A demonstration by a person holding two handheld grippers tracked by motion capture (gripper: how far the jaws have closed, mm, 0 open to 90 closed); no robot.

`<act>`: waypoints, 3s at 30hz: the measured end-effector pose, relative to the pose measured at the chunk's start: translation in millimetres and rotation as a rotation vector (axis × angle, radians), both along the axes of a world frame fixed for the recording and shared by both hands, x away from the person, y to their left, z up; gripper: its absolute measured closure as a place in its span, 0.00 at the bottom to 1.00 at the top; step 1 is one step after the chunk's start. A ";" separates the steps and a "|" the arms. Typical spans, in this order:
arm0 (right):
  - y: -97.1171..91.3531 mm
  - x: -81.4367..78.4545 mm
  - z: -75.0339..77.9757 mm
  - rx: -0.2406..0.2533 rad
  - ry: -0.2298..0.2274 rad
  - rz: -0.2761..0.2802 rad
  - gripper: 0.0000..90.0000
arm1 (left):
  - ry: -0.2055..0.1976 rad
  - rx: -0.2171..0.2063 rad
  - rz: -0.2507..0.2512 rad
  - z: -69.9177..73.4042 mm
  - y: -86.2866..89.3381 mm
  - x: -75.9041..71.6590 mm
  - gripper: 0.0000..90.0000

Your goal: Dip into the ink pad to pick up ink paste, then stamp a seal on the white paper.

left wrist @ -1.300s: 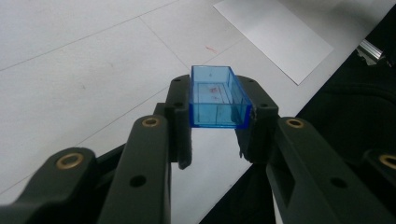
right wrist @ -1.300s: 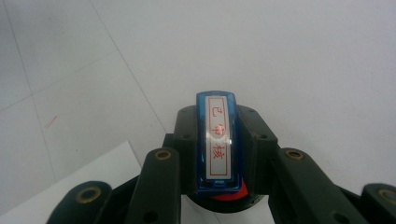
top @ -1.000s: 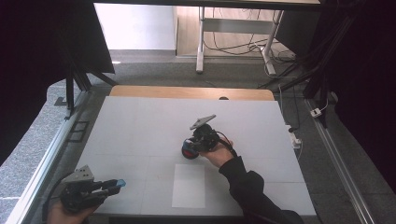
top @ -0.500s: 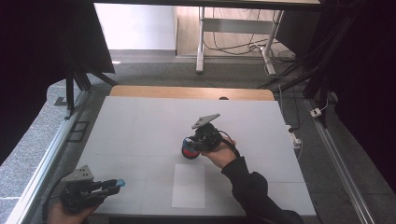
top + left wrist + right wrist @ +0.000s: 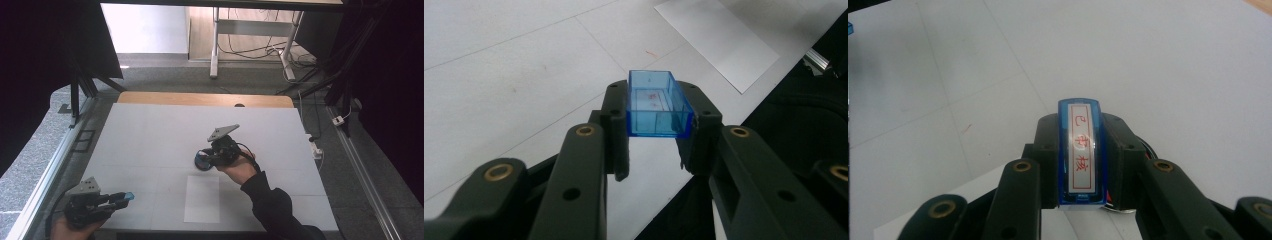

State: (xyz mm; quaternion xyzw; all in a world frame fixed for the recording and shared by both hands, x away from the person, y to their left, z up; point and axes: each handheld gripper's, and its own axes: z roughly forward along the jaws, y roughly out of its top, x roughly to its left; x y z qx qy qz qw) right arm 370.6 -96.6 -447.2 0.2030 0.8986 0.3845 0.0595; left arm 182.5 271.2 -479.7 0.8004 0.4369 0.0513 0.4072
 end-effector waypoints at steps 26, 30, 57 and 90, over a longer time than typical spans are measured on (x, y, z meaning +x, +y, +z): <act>-6.9 -30.3 10.5 0.038 0.004 0.060 0.78 | -0.003 -0.003 -0.008 0.3 0.2 -0.3 0.76; -6.5 -35.0 10.1 0.036 0.004 0.066 0.78 | -0.003 -0.004 -0.008 0.3 0.3 -0.2 0.76; -9.0 -58.2 -4.4 -0.019 0.017 0.111 0.78 | -0.004 -0.007 -0.007 0.3 0.6 -0.5 0.76; -0.4 -65.1 -39.3 -0.129 0.006 0.150 0.78 | 0.000 -0.006 -0.011 0.1 0.4 0.1 0.76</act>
